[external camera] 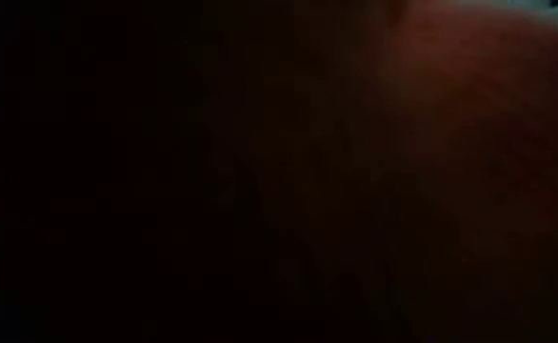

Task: Sort clothes
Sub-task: Put the red underwear into the top white bin

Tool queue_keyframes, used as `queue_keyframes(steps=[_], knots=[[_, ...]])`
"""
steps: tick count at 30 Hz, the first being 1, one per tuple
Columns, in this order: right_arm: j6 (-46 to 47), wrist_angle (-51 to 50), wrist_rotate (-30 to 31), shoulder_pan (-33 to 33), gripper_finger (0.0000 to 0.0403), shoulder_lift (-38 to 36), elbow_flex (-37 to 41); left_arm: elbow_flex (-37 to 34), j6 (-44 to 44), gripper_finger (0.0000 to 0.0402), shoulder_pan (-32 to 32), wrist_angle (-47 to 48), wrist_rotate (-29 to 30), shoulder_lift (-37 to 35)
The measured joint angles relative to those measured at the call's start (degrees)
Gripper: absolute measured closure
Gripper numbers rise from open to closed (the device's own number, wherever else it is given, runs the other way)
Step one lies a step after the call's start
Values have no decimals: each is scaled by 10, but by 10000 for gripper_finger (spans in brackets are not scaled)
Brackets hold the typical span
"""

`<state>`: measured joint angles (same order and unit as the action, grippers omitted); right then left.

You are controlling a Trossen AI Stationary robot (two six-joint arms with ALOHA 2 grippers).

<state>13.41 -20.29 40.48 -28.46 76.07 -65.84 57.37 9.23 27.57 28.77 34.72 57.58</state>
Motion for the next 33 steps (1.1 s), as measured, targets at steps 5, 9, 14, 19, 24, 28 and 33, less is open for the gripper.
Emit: queue_keyframes(steps=[5,9,14,19,24,28,33], knots=[[0,0,0,0,123,0,0,39,-28,213,-4,64,-1,0],[0,0,0,0,123,0,0,79,-58,186,-26,121,-43,-9],[-2,-1,0,0,123,0,0,88,-70,187,-76,126,-190,-42],[-2,-5,0,0,123,0,0,87,-105,191,-154,156,-294,-55],[-4,-5,0,0,123,0,0,63,-157,190,-229,217,-294,-53],[-3,-7,0,0,123,0,0,5,-229,192,-290,221,-293,-53],[-4,-8,0,0,123,0,0,-77,-314,192,-373,198,-292,-43]])
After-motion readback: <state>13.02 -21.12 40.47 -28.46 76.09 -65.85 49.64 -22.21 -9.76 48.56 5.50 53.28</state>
